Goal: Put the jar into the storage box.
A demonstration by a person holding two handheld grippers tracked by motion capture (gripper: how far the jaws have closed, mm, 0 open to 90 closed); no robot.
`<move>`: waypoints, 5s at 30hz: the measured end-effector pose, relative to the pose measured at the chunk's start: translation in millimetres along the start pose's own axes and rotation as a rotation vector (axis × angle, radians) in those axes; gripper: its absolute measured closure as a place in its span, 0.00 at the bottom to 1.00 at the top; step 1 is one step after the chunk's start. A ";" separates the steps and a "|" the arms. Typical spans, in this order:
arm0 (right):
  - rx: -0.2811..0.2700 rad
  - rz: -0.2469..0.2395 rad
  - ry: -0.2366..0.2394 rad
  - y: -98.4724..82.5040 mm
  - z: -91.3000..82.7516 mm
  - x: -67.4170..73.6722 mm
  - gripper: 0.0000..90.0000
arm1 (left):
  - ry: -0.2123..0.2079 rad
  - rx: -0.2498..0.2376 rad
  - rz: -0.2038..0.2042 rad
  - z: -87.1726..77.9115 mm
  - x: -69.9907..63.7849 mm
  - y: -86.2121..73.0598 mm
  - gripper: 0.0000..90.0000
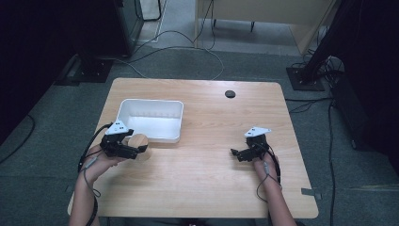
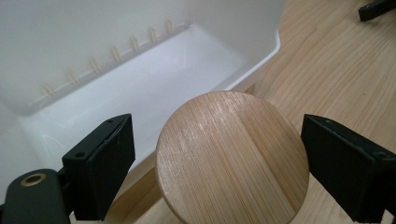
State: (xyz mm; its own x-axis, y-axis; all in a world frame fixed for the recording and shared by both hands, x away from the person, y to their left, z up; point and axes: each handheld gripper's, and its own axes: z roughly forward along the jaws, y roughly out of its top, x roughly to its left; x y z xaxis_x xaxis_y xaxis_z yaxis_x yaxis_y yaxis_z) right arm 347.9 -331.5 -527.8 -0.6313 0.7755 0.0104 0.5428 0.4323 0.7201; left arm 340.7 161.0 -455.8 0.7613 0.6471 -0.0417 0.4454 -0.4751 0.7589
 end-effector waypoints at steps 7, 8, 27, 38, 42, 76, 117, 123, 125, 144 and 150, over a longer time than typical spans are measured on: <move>0.000 0.000 0.000 0.0 0.0 0.0 0.00 | -0.026 0.025 0.023 14.8 0.3 -9.4 0.13; 0.000 0.000 0.000 0.0 0.0 0.0 0.00 | -0.026 0.025 0.023 14.8 0.3 -9.4 0.13; 0.000 0.000 0.000 0.0 0.0 0.0 0.00 | -0.098 -0.128 0.093 19.6 6.3 -37.1 0.23; 0.000 -0.001 0.000 0.0 0.0 0.0 0.00 | -0.081 -0.145 0.092 17.7 6.9 -39.7 0.28; 0.000 0.000 0.000 0.0 0.0 0.1 0.00 | -0.078 -0.140 0.091 17.5 6.6 -39.1 0.28; 0.000 0.000 0.000 0.0 0.0 0.0 0.00 | -0.040 -0.108 0.029 -3.3 4.2 -15.6 0.29; 0.000 0.000 0.000 0.0 0.0 0.0 0.00 | 0.308 -0.226 -0.118 -22.0 0.0 28.6 0.29; 0.000 -0.001 0.000 0.0 0.0 0.0 0.00 | 0.340 -0.257 -0.138 -17.6 2.3 30.5 0.29; 0.000 0.000 0.000 0.0 0.0 0.0 0.00 | 0.356 -0.270 -0.128 -14.4 2.9 30.5 0.29; 0.000 0.000 0.000 0.0 0.0 0.0 0.00 | 0.460 -0.388 -0.168 33.7 17.7 15.0 0.29; 0.000 -0.001 0.000 0.0 0.0 0.0 0.00 | 0.447 -0.367 -0.175 43.7 23.6 11.8 0.29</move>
State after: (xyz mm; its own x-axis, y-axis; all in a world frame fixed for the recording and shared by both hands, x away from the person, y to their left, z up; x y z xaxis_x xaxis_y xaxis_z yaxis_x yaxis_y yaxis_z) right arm 348.0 -331.6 -527.8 -0.6318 0.7751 0.0099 0.5421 0.4327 0.7204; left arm 384.5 144.6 -476.2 0.3845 0.9226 0.0308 0.2938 -0.1539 0.9434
